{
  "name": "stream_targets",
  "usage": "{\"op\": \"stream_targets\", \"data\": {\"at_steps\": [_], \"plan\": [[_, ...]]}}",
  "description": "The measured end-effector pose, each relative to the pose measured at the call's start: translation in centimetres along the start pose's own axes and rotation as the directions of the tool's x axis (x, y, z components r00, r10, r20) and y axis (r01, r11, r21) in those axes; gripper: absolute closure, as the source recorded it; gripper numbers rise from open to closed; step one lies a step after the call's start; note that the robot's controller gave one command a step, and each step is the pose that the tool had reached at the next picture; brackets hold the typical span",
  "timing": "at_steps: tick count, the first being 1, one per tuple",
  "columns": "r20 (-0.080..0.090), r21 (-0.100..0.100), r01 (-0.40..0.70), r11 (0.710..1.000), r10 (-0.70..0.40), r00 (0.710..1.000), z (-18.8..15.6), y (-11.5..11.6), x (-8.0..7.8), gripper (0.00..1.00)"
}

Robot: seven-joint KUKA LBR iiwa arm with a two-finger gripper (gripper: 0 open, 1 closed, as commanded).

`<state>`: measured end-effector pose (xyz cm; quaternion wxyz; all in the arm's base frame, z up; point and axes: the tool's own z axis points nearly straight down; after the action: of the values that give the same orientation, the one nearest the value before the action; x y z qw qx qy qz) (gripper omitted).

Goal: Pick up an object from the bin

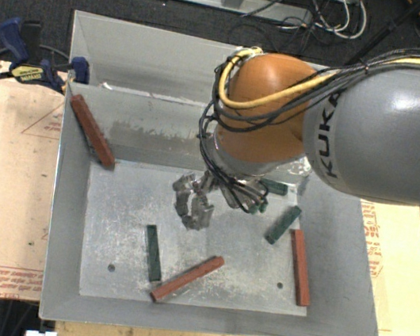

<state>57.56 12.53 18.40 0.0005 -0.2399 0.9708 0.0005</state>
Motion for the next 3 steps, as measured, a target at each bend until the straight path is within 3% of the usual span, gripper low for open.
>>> {"op": "stream_targets", "data": {"at_steps": [1,2,3], "plan": [[0.001,0.0,0.001,1.0,-0.001,1.0,0.0,0.0,0.0,0.0],[-0.01,-0.004,0.088,0.996,-0.088,0.996,10.8,-1.6,6.9,0.0],[0.0,-0.001,0.091,0.996,-0.091,0.996,10.4,-1.6,6.5,1.0]]}}
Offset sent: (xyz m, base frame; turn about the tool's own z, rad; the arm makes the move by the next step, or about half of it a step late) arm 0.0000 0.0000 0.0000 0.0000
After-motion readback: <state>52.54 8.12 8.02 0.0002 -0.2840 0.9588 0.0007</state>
